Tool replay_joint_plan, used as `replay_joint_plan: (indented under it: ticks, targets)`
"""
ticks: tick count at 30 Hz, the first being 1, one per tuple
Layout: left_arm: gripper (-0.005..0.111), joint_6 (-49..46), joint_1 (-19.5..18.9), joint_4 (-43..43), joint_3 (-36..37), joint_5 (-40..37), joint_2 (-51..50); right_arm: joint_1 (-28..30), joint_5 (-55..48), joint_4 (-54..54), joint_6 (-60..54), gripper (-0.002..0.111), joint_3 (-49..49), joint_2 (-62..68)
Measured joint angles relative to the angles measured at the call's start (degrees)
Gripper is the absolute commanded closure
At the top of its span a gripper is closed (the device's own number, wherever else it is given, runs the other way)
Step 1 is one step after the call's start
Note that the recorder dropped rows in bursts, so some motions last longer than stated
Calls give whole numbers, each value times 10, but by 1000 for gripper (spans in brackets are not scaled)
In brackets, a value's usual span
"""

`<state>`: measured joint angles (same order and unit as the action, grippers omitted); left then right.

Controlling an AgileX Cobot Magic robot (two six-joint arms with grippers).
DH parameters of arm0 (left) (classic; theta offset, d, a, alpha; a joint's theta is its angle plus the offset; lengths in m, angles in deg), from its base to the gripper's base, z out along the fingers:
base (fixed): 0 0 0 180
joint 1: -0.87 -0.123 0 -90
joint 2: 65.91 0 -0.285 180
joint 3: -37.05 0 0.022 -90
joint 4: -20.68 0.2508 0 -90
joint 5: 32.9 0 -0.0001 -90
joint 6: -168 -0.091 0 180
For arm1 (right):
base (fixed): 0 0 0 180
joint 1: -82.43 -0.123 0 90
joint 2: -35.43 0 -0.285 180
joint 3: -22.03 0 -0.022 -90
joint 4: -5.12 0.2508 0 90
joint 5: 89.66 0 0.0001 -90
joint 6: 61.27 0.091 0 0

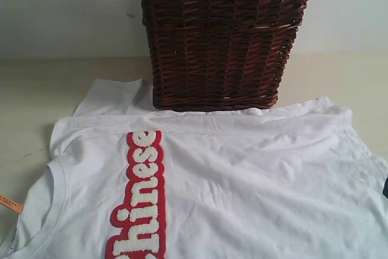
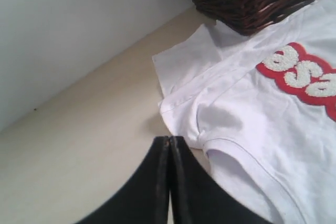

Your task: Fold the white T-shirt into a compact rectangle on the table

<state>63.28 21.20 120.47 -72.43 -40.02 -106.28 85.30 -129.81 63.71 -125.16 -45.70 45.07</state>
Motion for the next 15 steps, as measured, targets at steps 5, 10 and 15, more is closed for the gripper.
replay_joint_plan:
  ticks: [5,10,15]
  targets:
    - [107,66,0,1,-20,87,0,0,-1,0,0,73,0,0]
    - [107,165,0,-127,-55,261,-3,0,-1,0,0,73,0,0]
    - [107,173,0,-146,-60,144,-26,0,-2,0,0,73,0,0]
